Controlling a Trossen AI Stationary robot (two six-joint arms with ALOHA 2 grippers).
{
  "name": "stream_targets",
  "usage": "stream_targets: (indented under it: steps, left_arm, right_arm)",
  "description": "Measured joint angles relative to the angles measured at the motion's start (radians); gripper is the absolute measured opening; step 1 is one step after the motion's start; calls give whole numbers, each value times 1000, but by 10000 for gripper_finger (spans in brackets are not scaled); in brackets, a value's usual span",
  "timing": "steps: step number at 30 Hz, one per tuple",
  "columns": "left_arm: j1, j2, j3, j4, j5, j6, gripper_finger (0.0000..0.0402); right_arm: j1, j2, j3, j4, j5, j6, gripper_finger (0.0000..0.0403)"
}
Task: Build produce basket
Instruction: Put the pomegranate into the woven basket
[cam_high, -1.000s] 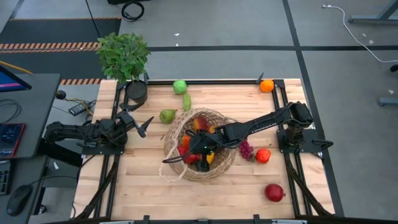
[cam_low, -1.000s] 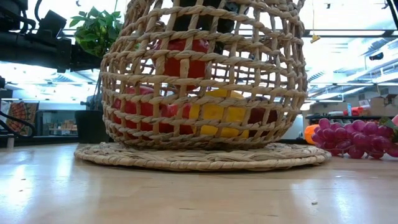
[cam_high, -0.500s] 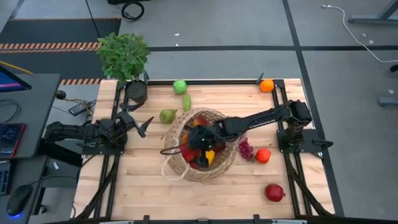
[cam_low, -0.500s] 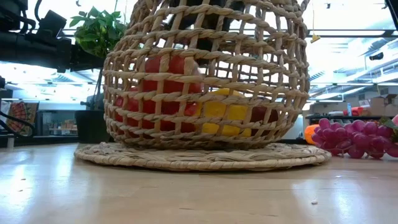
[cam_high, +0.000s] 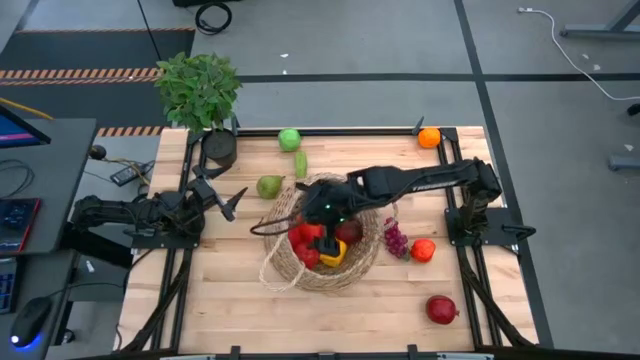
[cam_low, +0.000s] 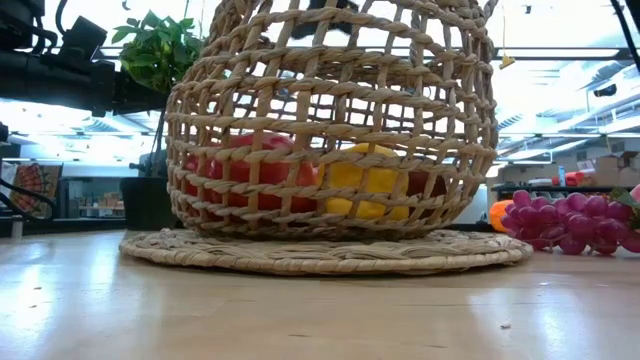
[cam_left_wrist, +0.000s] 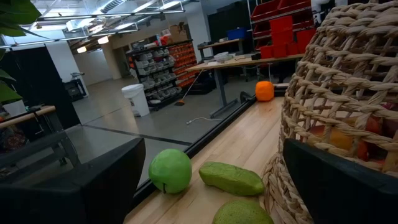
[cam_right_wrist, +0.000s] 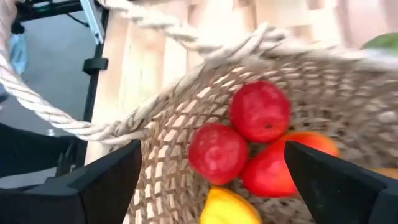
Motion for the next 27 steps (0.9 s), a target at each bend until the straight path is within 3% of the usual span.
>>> stream_targets:
  steps: [7,17,23,27]
  left_arm:
    - [0,0,0,-1,0,0,388]
    - [0,0,0,1,0,0,388]
    - [0,0,0,1,0,-1,388]
    - [0,0,0,1,0,0,388]
  right_arm:
    - [9,-75,63,-113,149,-30,390]
    - [14,-319,-2,-191,400,-4,367]
    - [10,-488,-121,-284,624,212,359]
    - [5,-581,-213,-396,628,375,357]
